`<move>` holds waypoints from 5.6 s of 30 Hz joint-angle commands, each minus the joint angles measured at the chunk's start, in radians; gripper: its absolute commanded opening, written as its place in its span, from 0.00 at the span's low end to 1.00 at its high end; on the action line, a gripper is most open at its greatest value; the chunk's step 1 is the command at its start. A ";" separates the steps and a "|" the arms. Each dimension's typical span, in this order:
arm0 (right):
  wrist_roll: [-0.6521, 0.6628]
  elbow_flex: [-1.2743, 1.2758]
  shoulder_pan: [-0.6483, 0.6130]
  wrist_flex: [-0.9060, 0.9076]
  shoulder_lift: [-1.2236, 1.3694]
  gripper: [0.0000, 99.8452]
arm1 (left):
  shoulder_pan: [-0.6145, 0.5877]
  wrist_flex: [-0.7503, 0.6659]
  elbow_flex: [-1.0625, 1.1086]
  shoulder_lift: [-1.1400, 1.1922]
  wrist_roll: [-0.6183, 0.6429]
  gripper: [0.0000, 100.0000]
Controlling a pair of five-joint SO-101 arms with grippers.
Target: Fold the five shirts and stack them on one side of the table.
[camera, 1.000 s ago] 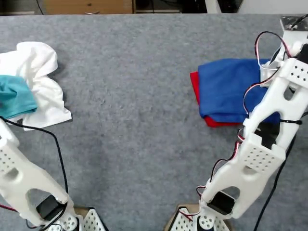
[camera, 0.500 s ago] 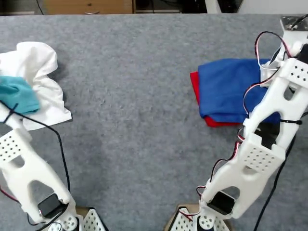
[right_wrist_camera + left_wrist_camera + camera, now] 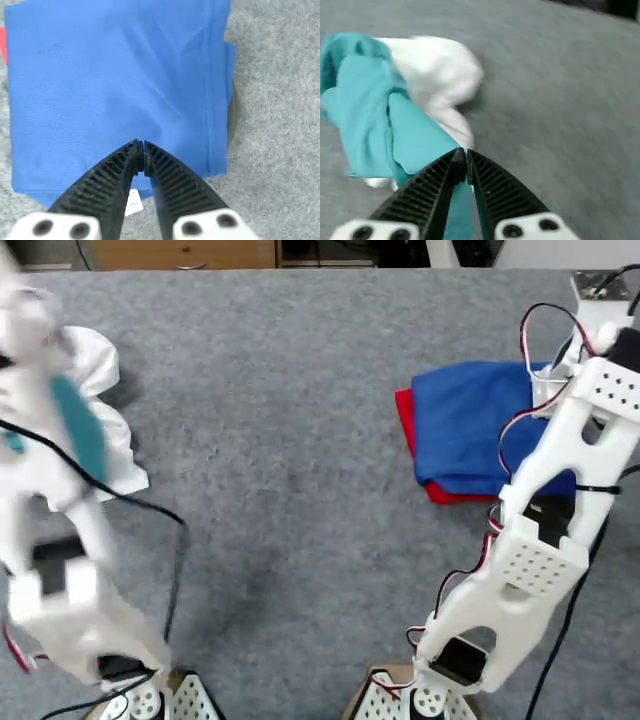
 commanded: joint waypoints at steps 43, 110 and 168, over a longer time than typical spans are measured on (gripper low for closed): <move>0.012 0.041 -1.055 -0.051 0.392 0.04 | -0.571 -0.439 1.459 -0.549 0.133 0.27; 0.295 0.527 -0.364 -0.384 -0.526 0.20 | 0.931 -0.608 1.537 -0.185 0.422 0.28; 0.296 0.625 -0.346 -0.391 -0.526 0.20 | 1.108 -0.545 1.254 0.199 0.565 0.25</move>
